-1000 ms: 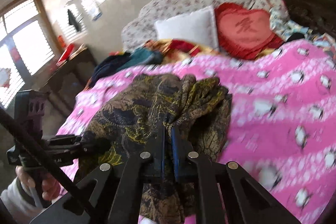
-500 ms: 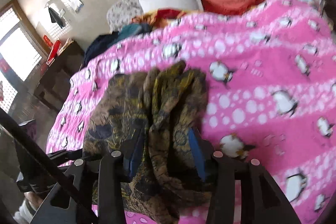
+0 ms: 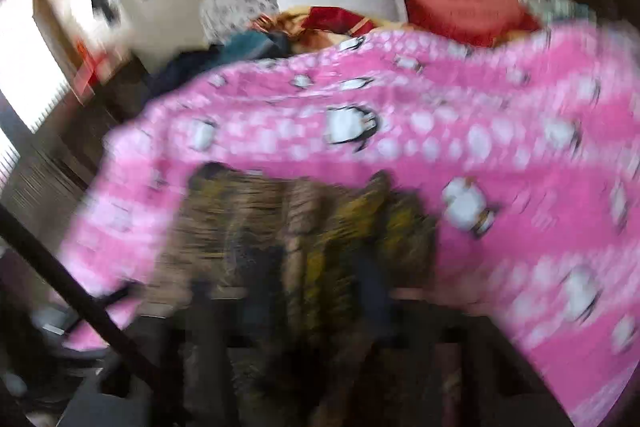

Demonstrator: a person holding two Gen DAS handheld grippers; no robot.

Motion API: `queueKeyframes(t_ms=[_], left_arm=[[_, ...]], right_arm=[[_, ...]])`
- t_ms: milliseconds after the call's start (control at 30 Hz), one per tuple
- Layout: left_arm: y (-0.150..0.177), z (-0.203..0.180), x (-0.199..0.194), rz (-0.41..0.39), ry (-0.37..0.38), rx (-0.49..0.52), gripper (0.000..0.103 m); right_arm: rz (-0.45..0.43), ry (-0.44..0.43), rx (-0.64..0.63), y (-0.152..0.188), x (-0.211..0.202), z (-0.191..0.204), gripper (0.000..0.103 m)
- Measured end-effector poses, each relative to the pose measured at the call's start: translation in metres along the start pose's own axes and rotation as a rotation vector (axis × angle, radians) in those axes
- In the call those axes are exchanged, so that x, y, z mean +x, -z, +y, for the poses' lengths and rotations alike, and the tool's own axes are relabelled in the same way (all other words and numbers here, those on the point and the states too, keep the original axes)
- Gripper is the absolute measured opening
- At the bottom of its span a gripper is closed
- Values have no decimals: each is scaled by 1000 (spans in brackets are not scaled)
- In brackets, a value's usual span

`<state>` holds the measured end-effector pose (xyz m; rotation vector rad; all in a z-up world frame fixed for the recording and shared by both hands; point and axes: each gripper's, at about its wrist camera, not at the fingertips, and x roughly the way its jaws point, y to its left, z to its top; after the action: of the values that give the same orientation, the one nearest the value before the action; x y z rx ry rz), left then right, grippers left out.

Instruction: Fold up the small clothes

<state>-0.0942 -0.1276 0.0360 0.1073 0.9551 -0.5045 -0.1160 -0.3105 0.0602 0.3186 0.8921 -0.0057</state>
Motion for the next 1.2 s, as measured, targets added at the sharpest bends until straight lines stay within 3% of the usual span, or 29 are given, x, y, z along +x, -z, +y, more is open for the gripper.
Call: queueKeyframes(t_ms=[67, 167, 267, 333, 367, 433, 533, 633, 700, 767, 833, 867, 967, 1100, 1133, 1200], left_arm=[[-3, -3, 15, 17, -6, -9, 75], [-6, -3, 28, 40, 6, -28, 75], [-2, 0, 16, 41, 18, -24, 75], [6, 6, 1, 43, 29, -23, 76], [11, 9, -6, 43, 41, -26, 79], [22, 18, -19, 39, 70, -44, 86], [43, 27, -29, 53, 152, -101, 92], [64, 25, -25, 104, 231, -140, 93], [74, 17, -22, 116, 237, -125, 93], [80, 9, -20, 122, 225, -101, 93], [80, 1, -20, 150, 234, -59, 93], [79, 0, -23, 161, 253, -50, 92], [72, -2, -44, 155, 323, -20, 91], [71, -2, -56, 128, 286, 26, 91], [72, -3, -51, 139, 279, 30, 91], [76, -2, -39, 164, 229, 22, 91]], right_arm=[[-6, 75, -54, -3, 14, -2, 21], [18, 87, -11, -5, 34, -18, 22], [6, 17, 59, -3, 20, -35, 40], [0, -43, 116, 8, -7, -50, 58], [-1, -77, 128, 15, -19, -54, 62], [0, -168, 118, 36, -48, -60, 82], [-5, -256, 97, 70, -75, -62, 93], [31, -289, 93, 99, -69, -63, 94], [66, -298, 90, 110, -54, -60, 94], [88, -318, 91, 116, -43, -56, 83], [110, -351, 115, 118, -41, -52, 34], [114, -380, 124, 118, -45, -50, 27], [94, -425, 69, 122, -76, -33, 21], [96, -560, 147, 140, -99, -33, 20], [101, -559, 157, 145, -97, -35, 20], [120, -397, 152, 155, -85, -41, 20]])
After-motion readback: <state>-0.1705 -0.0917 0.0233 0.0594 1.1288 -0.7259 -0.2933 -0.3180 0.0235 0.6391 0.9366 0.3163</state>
